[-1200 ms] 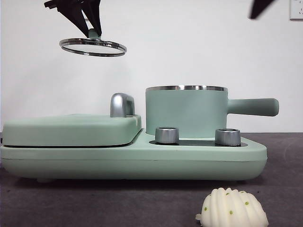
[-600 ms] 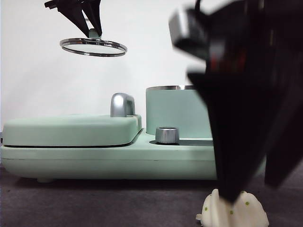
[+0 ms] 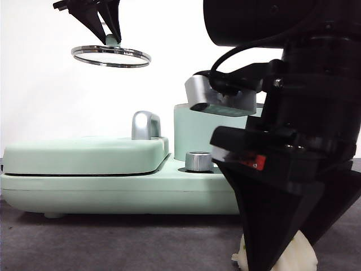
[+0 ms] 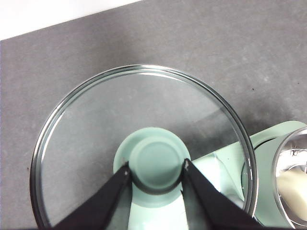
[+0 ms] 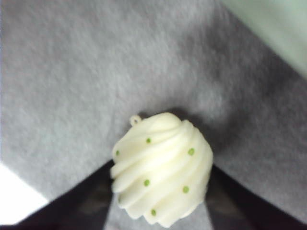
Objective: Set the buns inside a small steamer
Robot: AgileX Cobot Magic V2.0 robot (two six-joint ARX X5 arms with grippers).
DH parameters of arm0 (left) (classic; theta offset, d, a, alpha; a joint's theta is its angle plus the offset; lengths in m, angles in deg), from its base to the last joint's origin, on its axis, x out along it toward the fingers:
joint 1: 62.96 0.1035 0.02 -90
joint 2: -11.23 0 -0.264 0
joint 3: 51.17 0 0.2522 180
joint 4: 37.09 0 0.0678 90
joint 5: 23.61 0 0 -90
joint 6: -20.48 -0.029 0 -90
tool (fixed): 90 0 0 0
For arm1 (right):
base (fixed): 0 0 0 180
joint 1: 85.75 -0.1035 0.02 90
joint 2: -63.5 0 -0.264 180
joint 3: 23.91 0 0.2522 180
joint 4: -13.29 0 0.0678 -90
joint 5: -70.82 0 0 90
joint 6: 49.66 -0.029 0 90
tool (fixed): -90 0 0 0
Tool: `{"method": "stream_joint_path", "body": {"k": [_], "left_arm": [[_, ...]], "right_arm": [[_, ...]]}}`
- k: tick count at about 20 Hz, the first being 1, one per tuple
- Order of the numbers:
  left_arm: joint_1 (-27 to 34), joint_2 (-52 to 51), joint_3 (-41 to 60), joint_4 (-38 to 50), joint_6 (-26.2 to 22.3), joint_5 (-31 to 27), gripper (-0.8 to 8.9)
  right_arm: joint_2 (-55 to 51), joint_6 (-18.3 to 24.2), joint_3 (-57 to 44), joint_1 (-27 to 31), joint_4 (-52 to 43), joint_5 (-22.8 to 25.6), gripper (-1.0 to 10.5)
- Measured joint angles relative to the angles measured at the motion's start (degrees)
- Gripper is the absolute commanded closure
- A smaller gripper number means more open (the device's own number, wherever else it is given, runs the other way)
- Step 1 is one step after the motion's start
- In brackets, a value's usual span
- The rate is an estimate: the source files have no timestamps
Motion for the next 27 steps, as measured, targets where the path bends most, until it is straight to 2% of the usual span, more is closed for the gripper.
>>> {"method": "stream_joint_path", "body": {"k": [3,7,9,12,18,21,27], "left_arm": [[0.00,0.00,0.00,0.00,-0.02,0.00,8.06],[0.00,0.00,0.00,0.00,-0.02,0.00,8.06],[0.00,0.00,0.00,0.00,-0.02,0.00,8.06],[0.00,0.00,0.00,0.02,-0.02,0.02,8.06],[0.00,0.00,0.00,0.00,-0.02,0.11,8.06],[-0.04,0.00,0.00,0.02,-0.02,0.13,8.06],[-0.28,0.00,0.00,0.02,-0.02,0.15,8.06]], "right_arm": [[0.00,0.00,2.97,0.02,4.11,0.02,7.3],[0.00,0.59,15.76,1.03,15.69,0.00,7.3],[0.00,2.51,23.23,3.28,21.75,0.00,7.3],[0.55,6.84,34.93,10.25,26.88,0.02,7.3],[12.44,15.32,53.51,23.78,30.86,0.26,7.3],[19.39,18.34,58.88,26.75,30.88,0.24,7.3],[27.45,20.26,59.98,28.74,29.99,0.20,7.3]]}}
